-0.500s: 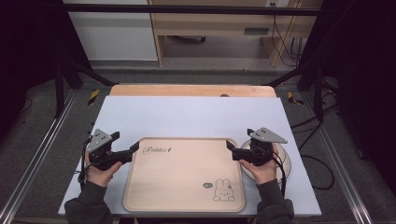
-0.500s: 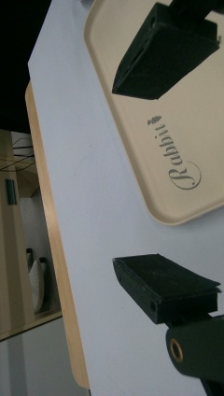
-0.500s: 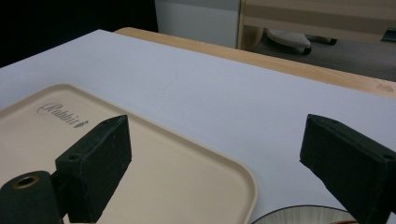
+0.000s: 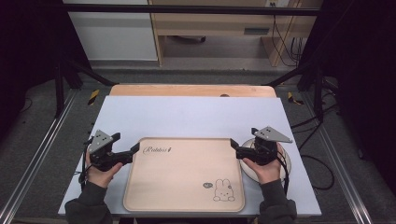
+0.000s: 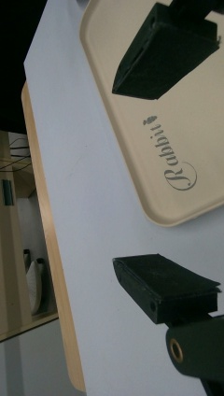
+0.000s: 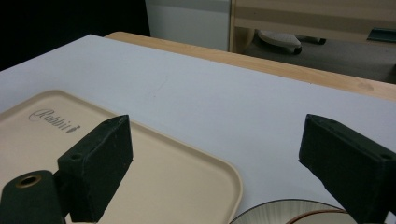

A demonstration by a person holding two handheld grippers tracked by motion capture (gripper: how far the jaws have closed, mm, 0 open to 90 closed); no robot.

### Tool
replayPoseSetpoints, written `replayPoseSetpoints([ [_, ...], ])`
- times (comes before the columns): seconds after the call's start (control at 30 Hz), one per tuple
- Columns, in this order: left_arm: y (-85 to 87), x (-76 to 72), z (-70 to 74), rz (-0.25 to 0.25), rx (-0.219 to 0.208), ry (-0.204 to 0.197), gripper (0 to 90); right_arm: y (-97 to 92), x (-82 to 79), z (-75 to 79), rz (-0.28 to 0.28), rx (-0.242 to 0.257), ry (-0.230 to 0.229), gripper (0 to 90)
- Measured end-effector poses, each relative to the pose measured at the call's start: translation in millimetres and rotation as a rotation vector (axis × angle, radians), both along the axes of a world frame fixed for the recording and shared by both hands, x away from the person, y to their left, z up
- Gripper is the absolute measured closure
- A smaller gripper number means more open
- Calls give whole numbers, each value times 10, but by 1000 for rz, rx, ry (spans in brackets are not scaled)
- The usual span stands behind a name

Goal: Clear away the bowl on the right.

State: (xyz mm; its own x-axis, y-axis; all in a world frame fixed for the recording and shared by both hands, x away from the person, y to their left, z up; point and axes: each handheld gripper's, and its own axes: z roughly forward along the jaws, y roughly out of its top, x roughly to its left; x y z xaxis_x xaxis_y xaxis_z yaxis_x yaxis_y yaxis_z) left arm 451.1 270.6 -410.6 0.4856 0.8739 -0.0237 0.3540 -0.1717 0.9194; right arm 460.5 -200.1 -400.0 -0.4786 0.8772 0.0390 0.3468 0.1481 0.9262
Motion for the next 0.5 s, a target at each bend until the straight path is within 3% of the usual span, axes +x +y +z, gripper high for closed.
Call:
replayPoseSetpoints([
  [0.5, 29, 6, -4, 6, -10, 2, 138, -160, -24, 75, -41, 12, 2, 122],
])
